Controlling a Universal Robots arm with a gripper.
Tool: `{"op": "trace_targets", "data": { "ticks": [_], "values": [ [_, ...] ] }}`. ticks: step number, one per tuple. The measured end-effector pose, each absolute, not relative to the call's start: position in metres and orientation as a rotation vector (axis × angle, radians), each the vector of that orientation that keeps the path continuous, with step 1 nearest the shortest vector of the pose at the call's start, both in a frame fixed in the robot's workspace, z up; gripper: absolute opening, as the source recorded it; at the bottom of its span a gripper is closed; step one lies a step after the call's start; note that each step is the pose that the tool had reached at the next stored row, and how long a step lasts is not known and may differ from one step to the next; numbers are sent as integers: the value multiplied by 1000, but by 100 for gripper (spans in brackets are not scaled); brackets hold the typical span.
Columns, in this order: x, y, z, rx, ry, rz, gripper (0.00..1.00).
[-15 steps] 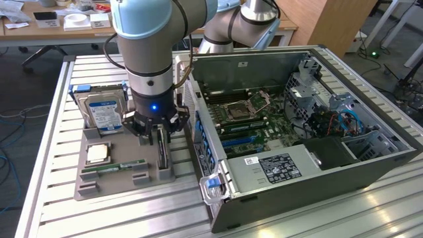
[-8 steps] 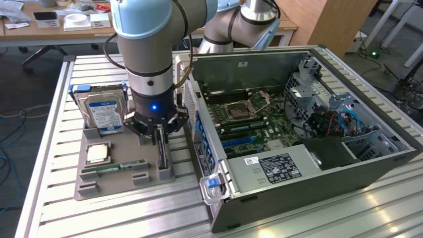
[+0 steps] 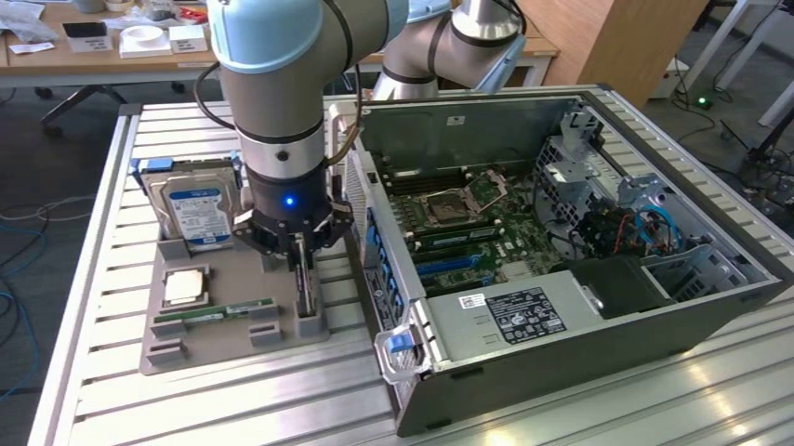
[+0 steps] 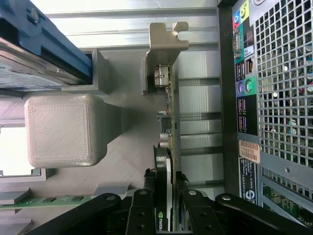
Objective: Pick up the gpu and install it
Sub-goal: 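Pick up the gpu and move the gpu toward the slot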
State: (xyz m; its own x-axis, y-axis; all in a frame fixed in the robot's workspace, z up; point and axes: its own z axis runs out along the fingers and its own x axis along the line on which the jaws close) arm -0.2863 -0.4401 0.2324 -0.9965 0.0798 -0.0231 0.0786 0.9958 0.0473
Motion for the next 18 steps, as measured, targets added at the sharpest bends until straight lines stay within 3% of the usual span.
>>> {"op": "trace_targets", "data": {
  "ticks": [18],
  "values": [
    [-286, -440, 232, 105, 3114, 73, 27]
  ]
}}
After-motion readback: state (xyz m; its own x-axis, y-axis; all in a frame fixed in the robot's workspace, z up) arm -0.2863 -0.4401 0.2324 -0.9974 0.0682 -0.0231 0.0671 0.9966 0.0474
